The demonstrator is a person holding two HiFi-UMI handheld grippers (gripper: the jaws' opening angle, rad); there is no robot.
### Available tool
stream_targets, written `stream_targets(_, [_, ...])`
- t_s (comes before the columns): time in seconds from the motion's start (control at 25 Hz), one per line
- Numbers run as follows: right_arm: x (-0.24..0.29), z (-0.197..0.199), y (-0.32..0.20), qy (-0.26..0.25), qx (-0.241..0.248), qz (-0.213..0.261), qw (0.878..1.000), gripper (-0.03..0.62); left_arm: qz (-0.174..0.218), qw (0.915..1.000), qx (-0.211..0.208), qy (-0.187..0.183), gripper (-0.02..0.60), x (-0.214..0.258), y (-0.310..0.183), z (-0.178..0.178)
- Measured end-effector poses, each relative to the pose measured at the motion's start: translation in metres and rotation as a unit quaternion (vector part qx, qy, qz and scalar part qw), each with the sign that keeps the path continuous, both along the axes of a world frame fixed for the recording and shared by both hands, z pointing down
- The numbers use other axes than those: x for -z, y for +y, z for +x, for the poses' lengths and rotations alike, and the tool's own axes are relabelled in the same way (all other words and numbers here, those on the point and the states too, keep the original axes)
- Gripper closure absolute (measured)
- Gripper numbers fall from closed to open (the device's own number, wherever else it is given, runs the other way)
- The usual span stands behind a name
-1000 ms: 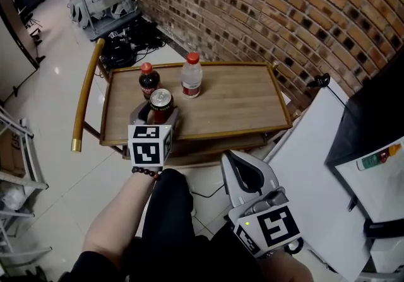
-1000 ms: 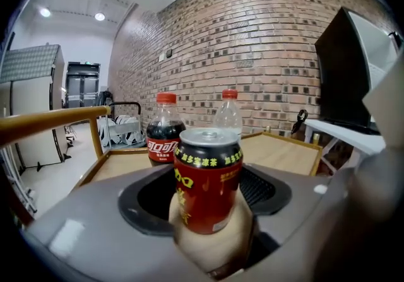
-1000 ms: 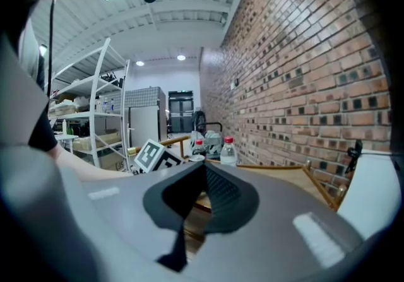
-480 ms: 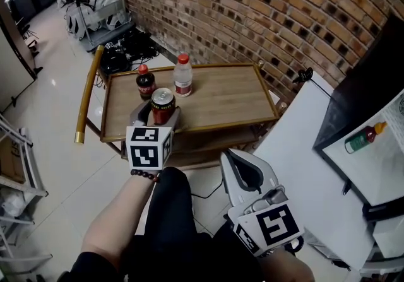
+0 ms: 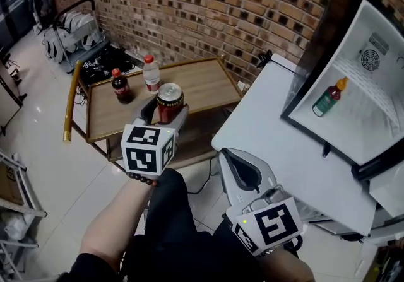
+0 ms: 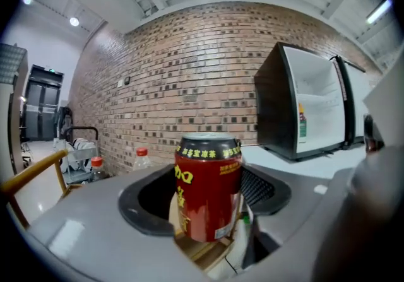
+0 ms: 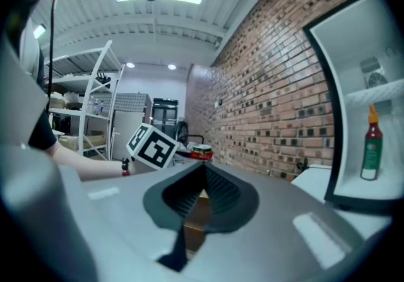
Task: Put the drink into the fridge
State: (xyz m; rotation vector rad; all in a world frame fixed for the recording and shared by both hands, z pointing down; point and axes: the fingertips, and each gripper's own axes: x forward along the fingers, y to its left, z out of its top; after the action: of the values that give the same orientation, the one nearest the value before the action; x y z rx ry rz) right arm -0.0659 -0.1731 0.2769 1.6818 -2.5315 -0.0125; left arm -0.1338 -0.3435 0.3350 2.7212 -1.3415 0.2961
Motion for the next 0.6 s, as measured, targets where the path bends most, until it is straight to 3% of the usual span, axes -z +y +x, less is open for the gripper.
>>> stream_targets(0.28, [-0.008, 0.043, 0.066, -0.008, -0.067, 0.002, 0.998, 0.594, 0.012, 0.9962, -0.086, 0.005, 0.253, 0.016, 0.069, 0.072])
stream_targets(0.6, [0.008, 0.086, 0.139, -0.002, -0.128, 0.025, 0.991, 0.594, 0.022, 0.9849, -0.171, 0.014, 0.253, 0.039, 0.147, 0.145])
